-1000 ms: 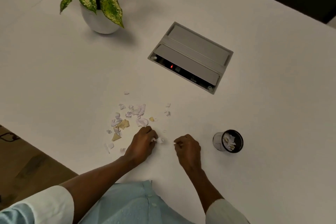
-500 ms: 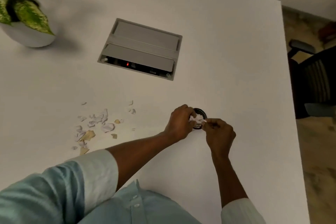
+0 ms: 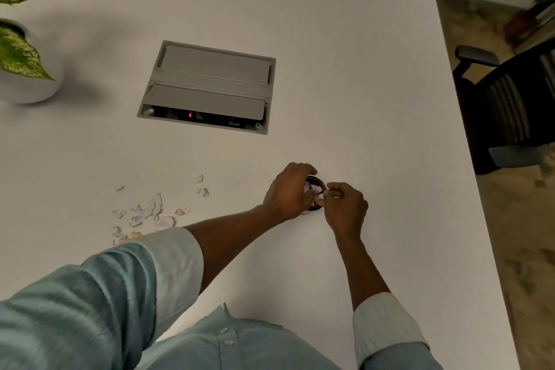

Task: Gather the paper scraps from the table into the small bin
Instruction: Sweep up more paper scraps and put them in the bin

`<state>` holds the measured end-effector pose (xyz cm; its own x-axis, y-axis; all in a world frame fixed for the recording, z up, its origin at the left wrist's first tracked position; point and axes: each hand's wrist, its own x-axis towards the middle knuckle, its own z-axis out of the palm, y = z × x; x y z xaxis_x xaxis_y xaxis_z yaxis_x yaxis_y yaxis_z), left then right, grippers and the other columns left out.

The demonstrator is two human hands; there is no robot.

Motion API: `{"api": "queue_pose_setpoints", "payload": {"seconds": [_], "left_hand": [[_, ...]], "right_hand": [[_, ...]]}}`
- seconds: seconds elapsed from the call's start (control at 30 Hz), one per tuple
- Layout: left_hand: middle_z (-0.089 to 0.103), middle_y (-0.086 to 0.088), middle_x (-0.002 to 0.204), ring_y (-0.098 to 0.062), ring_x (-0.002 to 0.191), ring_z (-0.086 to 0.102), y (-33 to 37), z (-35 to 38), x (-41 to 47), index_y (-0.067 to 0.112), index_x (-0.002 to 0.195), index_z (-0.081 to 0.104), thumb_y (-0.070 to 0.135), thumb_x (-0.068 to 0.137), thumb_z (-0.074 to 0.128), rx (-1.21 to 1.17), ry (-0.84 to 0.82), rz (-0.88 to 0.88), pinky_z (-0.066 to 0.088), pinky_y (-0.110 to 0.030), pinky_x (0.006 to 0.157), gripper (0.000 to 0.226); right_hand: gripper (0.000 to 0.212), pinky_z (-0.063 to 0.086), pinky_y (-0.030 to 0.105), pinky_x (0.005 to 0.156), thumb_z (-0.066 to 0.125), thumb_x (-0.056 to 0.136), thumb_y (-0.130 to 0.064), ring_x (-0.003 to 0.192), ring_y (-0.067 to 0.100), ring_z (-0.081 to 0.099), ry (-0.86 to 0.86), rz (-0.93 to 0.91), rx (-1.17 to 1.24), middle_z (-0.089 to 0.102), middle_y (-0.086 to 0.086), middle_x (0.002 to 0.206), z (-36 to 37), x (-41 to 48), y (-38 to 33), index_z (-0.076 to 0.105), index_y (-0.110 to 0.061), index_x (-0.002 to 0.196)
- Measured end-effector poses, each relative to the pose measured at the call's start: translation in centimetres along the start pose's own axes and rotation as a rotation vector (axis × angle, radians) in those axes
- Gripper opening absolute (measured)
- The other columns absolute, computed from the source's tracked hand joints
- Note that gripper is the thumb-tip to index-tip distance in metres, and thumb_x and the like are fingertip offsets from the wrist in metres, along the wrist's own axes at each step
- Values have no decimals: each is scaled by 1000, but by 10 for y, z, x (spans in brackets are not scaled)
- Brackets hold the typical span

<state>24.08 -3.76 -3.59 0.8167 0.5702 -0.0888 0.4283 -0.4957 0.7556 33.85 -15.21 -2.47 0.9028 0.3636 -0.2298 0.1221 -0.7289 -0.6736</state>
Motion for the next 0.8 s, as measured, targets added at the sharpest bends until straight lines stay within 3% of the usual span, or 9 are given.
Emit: {"api": "queue_pose_setpoints", "payload": {"seconds": [0.13, 0.2, 0.33, 0.4, 0.5, 0.57, 0.63, 0.8], "left_hand": [[67, 1, 126, -19, 117, 62, -12, -10, -17, 20, 128, 63, 27, 93, 72, 14, 104, -37, 57, -37, 89, 37], [67, 0, 125, -21, 114, 62, -26, -13, -34, 17, 126, 63, 28, 96, 71, 68, 128, -62, 59, -40, 84, 33], [60, -1, 133, -22, 123, 58, -66, -13, -76, 16, 131, 58, 29, 98, 67, 265, 15, -111, 60, -43, 80, 37], [53, -4, 145, -24, 136, 52, -85, -8, -98, 14, 139, 54, 32, 98, 66, 348, -98, -102, 59, -42, 92, 47], [26, -15, 172, -33, 161, 20, -108, 9, -130, 5, 157, 38, 38, 99, 65, 473, -268, -40, 34, -44, 127, 71], [1, -15, 176, -30, 163, -5, -118, 20, -150, 4, 164, 23, 43, 100, 64, 504, -327, -18, 6, -41, 131, 86], [-20, -12, 173, -26, 158, -23, -125, 26, -166, 5, 166, 9, 45, 99, 64, 517, -372, -26, -13, -37, 125, 96], [-33, -11, 170, -27, 158, -29, -131, 25, -182, 9, 166, -7, 40, 97, 68, 552, -440, -22, -12, -37, 126, 106]], "right_hand": [[17, 58, 29, 76, 64, 92, -9, 85, 20, 74, -2, -107, 2, 79, 4, 96, 5, -7, 2, 77, -14, 103], [18, 57, 30, 79, 66, 91, -7, 92, 23, 74, -5, -208, -45, 78, 5, 101, 8, -14, 6, 76, -13, 105], [36, 49, 45, 99, 74, 88, -19, 118, 25, 63, -132, -461, -222, 70, -1, 125, 14, -27, 18, 68, -20, 123], [45, 32, 48, 116, 67, 95, -37, 137, 24, 52, -217, -524, -376, 60, -2, 144, 18, -30, 24, 60, -24, 137], [59, 7, 53, 126, 44, 101, -59, 154, 15, 29, -331, -502, -573, 37, -5, 163, 25, -27, 29, 43, -28, 152], [65, 2, 56, 126, 31, 102, -64, 156, 13, 22, -396, -483, -663, 31, -5, 167, 29, -23, 29, 34, -29, 156], [68, 0, 59, 126, 24, 102, -67, 157, 13, 18, -434, -479, -713, 28, -5, 168, 32, -20, 28, 29, -29, 158], [69, 3, 60, 125, 22, 103, -66, 156, 14, 22, -434, -500, -795, 29, -3, 167, 37, -17, 21, 29, -27, 159]]}}
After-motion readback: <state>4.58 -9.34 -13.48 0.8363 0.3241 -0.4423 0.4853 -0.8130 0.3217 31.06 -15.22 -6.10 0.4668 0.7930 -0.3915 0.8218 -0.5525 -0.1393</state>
